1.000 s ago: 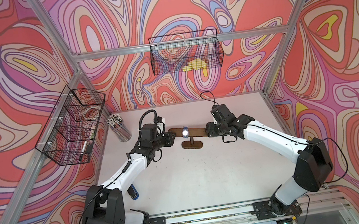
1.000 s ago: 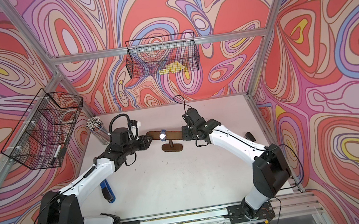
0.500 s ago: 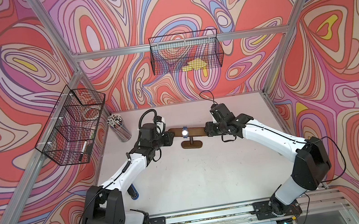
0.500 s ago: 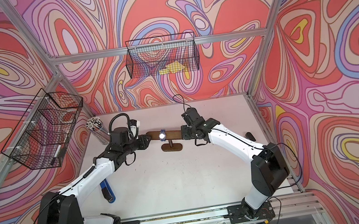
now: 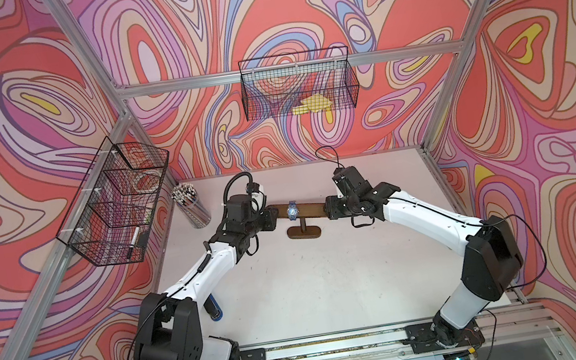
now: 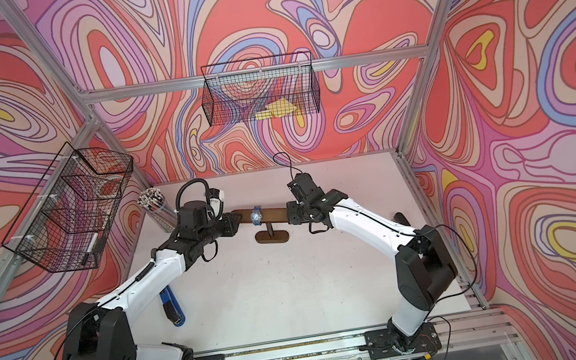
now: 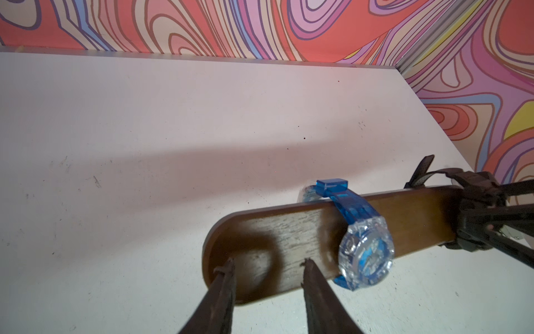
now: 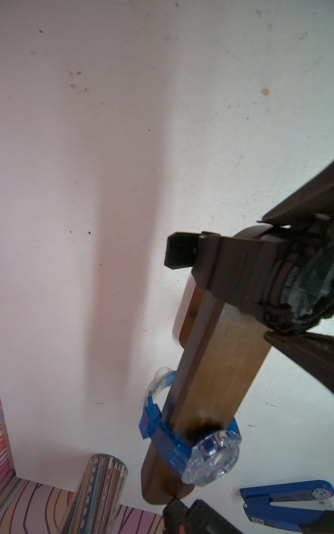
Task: Place watch on stand
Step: Place the watch on the stand.
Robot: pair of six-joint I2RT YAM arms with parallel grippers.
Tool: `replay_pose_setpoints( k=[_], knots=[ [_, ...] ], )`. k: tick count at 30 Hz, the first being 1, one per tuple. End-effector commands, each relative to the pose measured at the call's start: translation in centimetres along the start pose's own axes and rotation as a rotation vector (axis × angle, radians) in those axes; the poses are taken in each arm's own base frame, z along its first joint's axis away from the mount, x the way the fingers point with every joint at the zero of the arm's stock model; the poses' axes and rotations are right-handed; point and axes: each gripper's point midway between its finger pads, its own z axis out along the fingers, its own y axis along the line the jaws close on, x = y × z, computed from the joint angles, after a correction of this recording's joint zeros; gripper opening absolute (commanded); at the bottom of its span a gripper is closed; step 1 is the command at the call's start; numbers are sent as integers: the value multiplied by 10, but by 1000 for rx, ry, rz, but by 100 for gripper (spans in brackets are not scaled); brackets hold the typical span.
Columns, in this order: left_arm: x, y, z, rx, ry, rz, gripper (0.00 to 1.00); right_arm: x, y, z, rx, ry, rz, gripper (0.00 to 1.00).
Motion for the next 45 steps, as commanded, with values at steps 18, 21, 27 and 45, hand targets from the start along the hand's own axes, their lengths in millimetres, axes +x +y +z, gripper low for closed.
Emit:
replay_pose_setpoints(
  k=[18,21,27,45],
  knots=[
    [-7,14,-11,-88,-6,-11,43,-15,22,-6,-59,-39,-31,17],
    [-3,11,-8,-71,10,-38,43,-14,27,-4,-65,-34,-39,17],
    [0,5,-5,-27,13,-46,43,-14,35,-2,-75,-34,-49,17],
    [7,-1,-11,16,12,-66,40,-9,58,12,-73,-28,-58,17]
  ],
)
